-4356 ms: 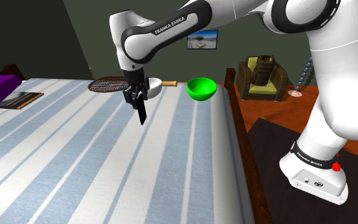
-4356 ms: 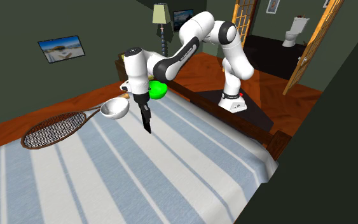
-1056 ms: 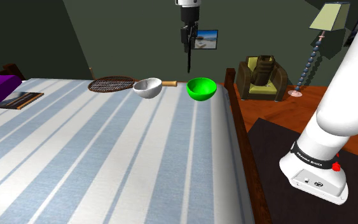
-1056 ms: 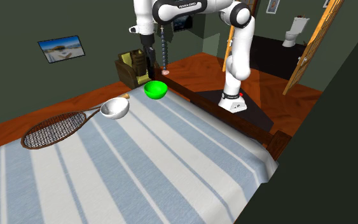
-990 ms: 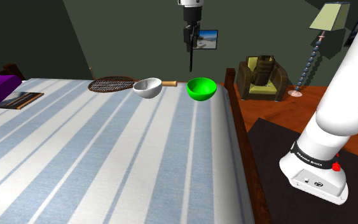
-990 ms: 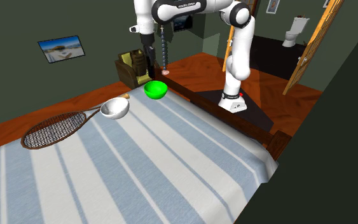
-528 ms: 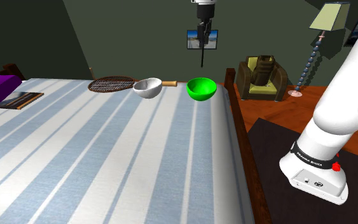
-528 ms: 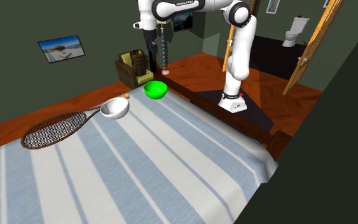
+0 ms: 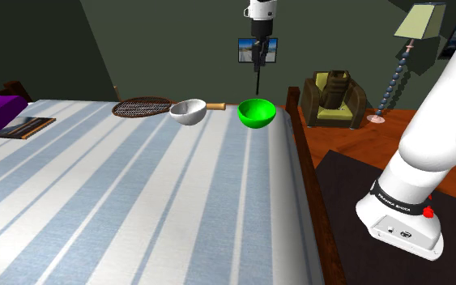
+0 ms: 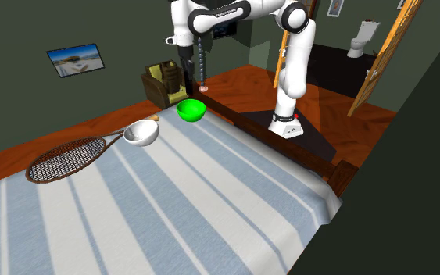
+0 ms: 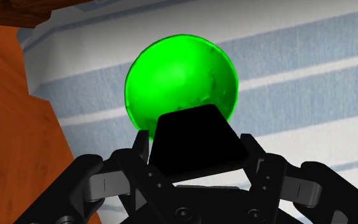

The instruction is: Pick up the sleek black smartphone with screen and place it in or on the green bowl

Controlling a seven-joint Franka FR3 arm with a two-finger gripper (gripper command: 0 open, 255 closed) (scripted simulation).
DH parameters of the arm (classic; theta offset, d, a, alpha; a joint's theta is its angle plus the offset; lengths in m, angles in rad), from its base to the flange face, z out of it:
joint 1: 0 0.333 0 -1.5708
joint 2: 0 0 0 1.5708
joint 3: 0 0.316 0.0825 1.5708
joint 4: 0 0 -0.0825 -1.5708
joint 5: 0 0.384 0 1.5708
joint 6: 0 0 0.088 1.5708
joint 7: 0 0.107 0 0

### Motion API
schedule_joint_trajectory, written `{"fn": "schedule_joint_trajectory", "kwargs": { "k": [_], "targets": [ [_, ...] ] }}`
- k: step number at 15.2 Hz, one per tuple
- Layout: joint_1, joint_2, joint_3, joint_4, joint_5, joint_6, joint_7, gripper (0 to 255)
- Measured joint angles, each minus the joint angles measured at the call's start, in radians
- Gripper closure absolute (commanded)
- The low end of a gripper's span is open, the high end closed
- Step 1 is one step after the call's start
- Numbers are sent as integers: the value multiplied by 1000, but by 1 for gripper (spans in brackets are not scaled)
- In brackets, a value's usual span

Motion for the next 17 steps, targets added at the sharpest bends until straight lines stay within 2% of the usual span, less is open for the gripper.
{"fn": "schedule_joint_trajectory", "kwargs": {
  "k": [11, 17],
  "targets": [
    [-1, 21, -1, -125, -1, 145, -1, 255],
    [-1, 25, -1, -134, -1, 159, -2, 255]
  ]
}}
